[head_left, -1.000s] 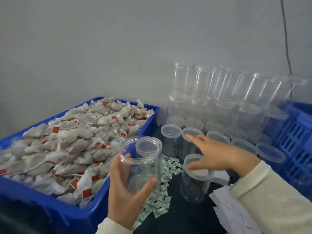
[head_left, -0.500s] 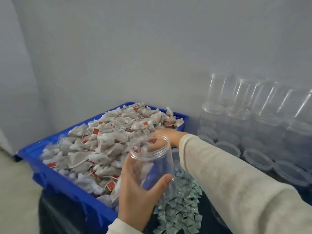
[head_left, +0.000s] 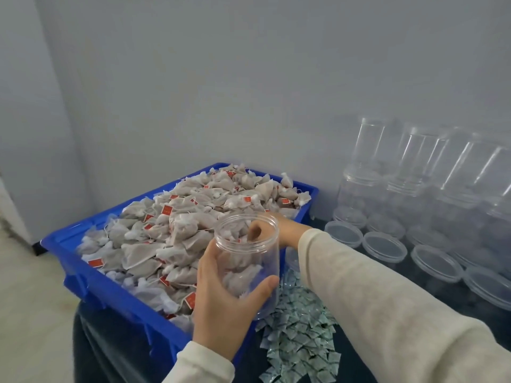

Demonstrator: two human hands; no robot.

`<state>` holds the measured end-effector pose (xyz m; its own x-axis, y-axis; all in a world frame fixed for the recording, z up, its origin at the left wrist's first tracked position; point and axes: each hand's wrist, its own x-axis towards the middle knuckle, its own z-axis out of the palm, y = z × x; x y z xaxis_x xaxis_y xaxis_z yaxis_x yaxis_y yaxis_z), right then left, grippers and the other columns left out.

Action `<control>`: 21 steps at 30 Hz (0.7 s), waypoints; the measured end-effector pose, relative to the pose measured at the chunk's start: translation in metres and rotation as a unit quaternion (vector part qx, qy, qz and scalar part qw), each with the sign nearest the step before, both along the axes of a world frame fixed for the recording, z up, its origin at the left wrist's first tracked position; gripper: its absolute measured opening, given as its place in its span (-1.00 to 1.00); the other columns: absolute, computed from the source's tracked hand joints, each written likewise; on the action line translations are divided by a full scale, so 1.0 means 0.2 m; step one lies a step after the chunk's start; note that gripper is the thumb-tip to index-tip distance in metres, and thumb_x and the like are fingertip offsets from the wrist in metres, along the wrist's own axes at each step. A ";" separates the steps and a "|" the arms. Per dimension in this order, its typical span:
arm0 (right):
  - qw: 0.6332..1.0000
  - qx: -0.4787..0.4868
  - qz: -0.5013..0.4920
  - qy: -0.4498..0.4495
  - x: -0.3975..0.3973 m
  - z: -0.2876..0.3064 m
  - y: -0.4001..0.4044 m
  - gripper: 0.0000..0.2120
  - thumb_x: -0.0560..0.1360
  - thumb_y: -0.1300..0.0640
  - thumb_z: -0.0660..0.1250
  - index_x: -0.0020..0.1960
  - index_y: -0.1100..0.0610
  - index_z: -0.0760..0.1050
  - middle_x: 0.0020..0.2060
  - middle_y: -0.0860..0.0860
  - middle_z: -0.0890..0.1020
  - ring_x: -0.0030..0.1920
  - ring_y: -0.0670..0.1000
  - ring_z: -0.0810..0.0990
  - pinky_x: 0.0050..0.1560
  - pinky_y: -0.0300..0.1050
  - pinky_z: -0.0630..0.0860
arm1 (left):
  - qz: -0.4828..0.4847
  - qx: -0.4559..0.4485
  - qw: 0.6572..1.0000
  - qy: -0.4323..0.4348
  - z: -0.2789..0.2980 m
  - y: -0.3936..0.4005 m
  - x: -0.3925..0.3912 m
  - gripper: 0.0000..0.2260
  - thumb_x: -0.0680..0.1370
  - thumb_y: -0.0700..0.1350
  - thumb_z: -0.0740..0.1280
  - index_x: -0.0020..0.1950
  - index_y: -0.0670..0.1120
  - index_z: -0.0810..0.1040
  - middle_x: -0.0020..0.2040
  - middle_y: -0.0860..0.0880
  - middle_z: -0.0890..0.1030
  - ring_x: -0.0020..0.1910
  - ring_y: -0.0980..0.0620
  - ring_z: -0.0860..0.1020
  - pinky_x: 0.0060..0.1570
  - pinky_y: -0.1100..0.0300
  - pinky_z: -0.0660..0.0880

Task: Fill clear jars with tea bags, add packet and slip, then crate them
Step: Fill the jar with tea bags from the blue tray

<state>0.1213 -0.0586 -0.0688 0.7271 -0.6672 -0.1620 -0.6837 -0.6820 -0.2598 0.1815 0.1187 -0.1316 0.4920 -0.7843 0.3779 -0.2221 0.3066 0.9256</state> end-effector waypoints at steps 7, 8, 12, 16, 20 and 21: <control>0.984 -0.005 -0.039 -0.175 -0.11 0.22 -0.04 -0.89 0.51 0.12 0.42 0.03 0.10 0.62 -0.18 -0.10 0.62 -0.20 -0.18 0.56 -0.20 -0.35 0.45 | -0.003 0.013 1.000 -0.009 0.00 -0.01 0.00 -0.06 0.13 0.25 0.56 0.43 0.07 0.29 0.31 0.08 0.48 0.31 0.07 0.45 0.29 -0.05 0.44; 0.978 -0.004 -0.039 -0.203 -0.12 0.27 -0.03 -0.91 0.50 0.14 0.42 0.00 0.08 0.61 -0.21 -0.12 0.61 -0.20 -0.15 0.57 -0.18 -0.32 0.49 | -0.004 0.015 1.000 -0.013 0.00 -0.01 -0.01 -0.06 0.13 0.25 0.56 0.44 0.07 0.29 0.32 0.08 0.47 0.32 0.07 0.45 0.30 -0.05 0.43; 0.958 0.012 -0.041 -0.282 -0.19 0.45 0.02 -0.93 0.48 0.19 0.43 -0.11 0.05 0.58 -0.23 -0.09 0.62 -0.25 -0.10 0.60 -0.28 -0.31 0.59 | -0.004 0.024 0.999 -0.035 0.01 -0.01 -0.02 -0.05 0.14 0.26 0.56 0.45 0.08 0.27 0.33 0.09 0.45 0.31 0.13 0.43 0.31 -0.01 0.41; 0.935 0.025 -0.018 -0.353 -0.26 0.59 0.13 -0.88 0.46 0.19 0.45 -0.17 -0.01 0.58 -0.27 -0.10 0.65 -0.35 -0.22 0.61 -0.34 -0.40 0.51 | 0.016 0.023 0.999 -0.043 0.03 -0.02 -0.05 -0.13 0.10 0.30 0.47 0.33 0.30 0.17 0.26 0.30 0.35 0.19 0.53 0.31 0.10 0.48 0.33; 0.919 0.044 -0.008 -0.391 -0.32 0.68 0.22 -0.90 0.45 0.15 0.45 -0.17 -0.04 0.60 -0.33 -0.19 0.68 -0.28 -0.20 0.64 -0.30 -0.40 0.52 | 0.019 0.035 0.998 -0.048 0.05 -0.04 -0.06 -0.08 0.09 0.30 0.45 0.38 0.25 0.13 0.25 0.26 0.33 0.06 0.68 0.25 -0.08 0.59 0.28; 0.918 0.047 -0.005 -0.393 -0.33 0.68 0.24 -0.90 0.45 0.14 0.46 -0.18 -0.04 0.60 -0.32 -0.18 0.68 -0.27 -0.18 0.65 -0.29 -0.39 0.53 | 0.019 0.036 0.998 -0.046 0.06 -0.04 -0.07 -0.04 0.09 0.31 0.46 0.43 0.19 0.17 0.29 0.22 0.35 0.08 0.64 0.27 -0.03 0.55 0.27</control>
